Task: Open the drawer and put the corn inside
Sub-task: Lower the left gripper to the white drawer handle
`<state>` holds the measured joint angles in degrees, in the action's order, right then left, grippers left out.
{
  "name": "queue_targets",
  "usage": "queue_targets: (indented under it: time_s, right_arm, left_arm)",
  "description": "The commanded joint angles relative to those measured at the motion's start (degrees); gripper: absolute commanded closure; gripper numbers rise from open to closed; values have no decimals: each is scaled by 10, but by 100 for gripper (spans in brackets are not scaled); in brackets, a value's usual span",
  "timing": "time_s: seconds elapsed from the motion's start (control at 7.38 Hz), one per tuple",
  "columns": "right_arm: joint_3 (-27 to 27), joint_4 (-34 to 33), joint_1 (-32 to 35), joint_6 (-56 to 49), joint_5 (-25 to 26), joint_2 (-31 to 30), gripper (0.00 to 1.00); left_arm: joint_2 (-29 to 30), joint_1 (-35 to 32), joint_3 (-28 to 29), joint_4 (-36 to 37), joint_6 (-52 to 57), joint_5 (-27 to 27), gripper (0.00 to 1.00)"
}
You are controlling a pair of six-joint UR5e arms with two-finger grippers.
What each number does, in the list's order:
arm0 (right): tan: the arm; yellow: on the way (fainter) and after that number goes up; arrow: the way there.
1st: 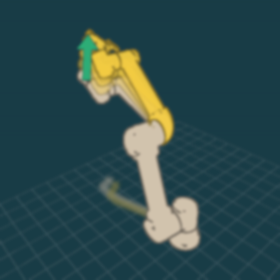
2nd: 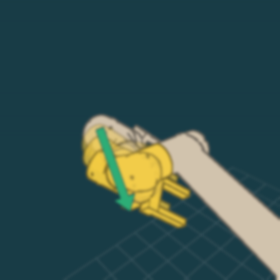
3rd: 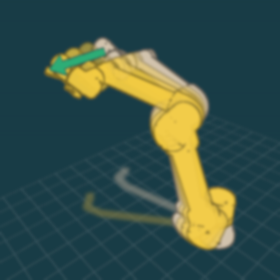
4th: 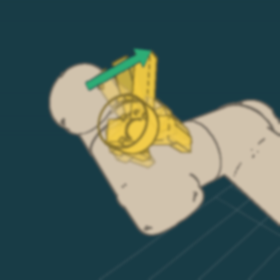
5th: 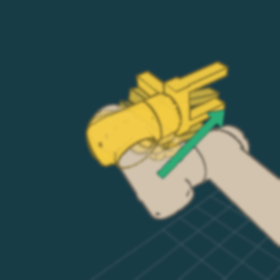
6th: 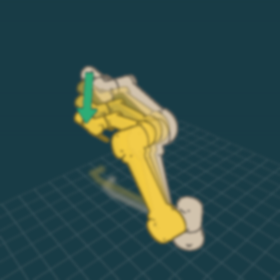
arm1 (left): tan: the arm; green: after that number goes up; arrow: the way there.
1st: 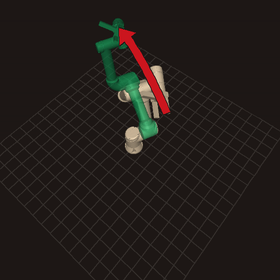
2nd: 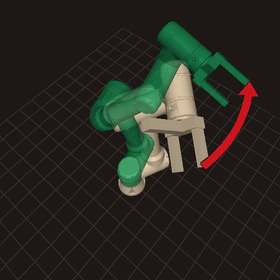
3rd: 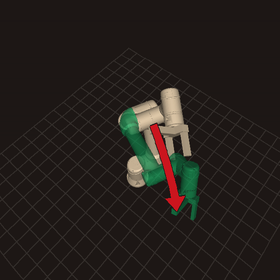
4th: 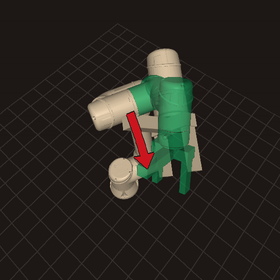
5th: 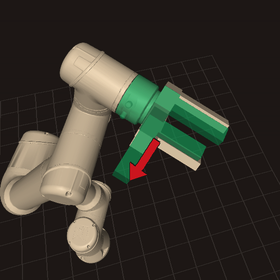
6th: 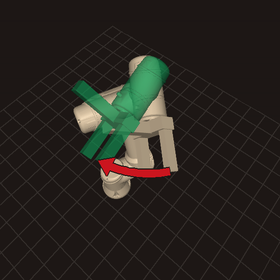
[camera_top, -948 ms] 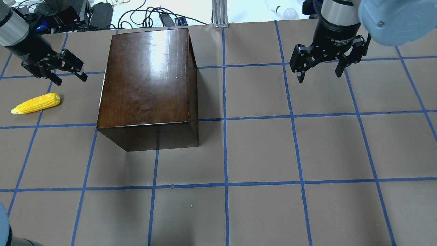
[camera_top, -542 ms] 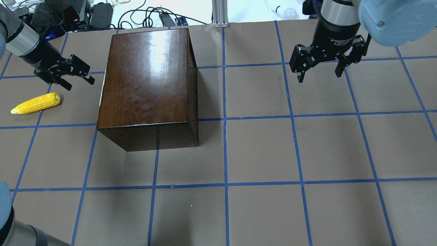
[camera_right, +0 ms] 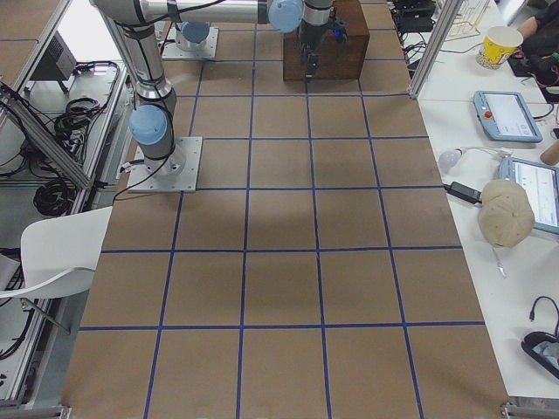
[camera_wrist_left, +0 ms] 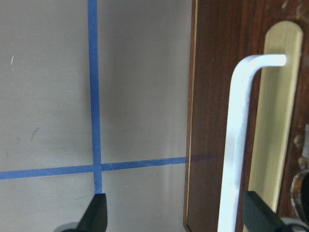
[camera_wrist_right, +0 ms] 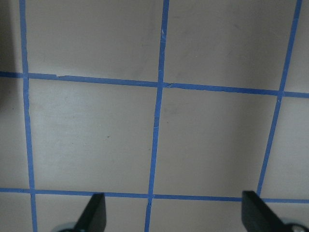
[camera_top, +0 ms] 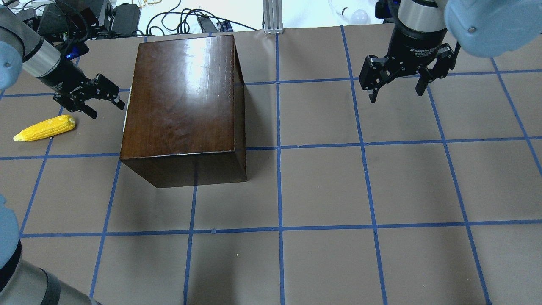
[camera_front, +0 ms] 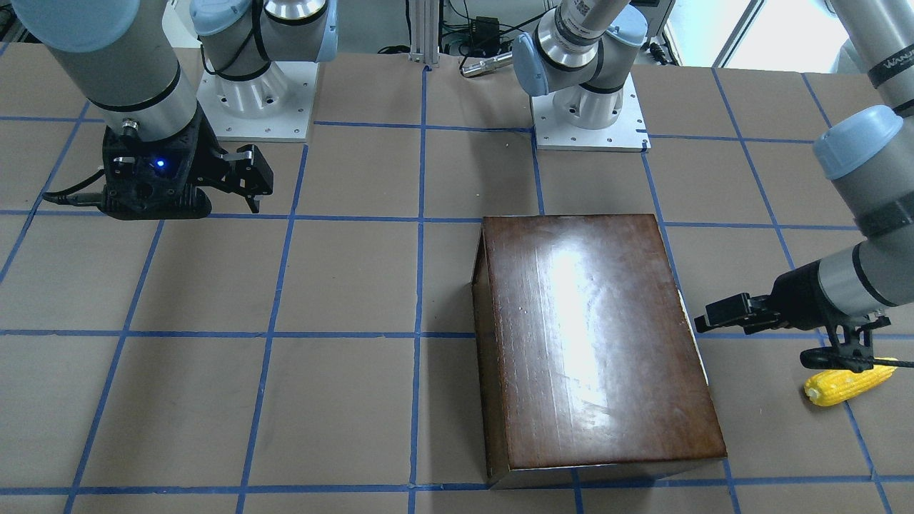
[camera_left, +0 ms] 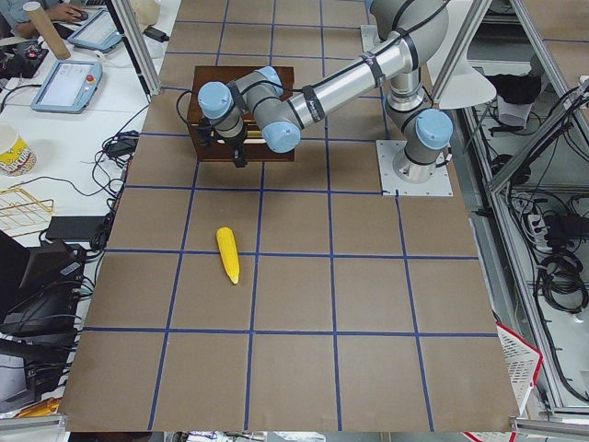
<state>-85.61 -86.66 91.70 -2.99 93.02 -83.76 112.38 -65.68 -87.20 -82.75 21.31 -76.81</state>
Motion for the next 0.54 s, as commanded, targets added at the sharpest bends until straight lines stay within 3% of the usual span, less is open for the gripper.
queue_targets:
  time_s: [0.0,0.41]
  right_arm:
    - [0,0,0,0,0,0,0]
    - [0,0,0,0,0,0,0]
  left_arm:
    - [9,0,-2,0,-12,36,0]
    - [15,0,-4,0,2,36,0]
